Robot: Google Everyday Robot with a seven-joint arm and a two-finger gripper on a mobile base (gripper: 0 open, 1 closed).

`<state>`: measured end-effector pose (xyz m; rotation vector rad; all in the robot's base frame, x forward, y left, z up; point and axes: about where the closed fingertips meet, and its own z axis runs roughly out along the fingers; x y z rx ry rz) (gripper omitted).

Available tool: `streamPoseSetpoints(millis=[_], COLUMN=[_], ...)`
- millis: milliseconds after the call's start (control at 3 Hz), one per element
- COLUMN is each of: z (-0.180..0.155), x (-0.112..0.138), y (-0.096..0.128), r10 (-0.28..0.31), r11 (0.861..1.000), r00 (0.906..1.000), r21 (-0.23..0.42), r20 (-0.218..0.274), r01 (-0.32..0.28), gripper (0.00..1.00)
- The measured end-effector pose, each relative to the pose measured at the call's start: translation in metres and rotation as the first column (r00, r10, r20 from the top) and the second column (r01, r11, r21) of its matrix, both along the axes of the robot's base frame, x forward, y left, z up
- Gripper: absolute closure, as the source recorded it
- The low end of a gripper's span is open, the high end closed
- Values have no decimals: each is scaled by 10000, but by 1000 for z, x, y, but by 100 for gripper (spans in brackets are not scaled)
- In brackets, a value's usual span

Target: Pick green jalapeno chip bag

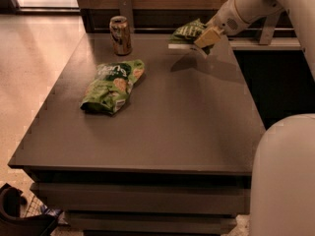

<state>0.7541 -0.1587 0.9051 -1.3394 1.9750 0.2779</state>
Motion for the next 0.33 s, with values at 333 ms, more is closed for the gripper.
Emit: streamPoseSetpoints(millis=[333], z=[32], x=[-16], y=[5], r10=[363], r11=[9991], r00=[9970], r21=[200], r20=[680], r01=[-377], gripper=[100])
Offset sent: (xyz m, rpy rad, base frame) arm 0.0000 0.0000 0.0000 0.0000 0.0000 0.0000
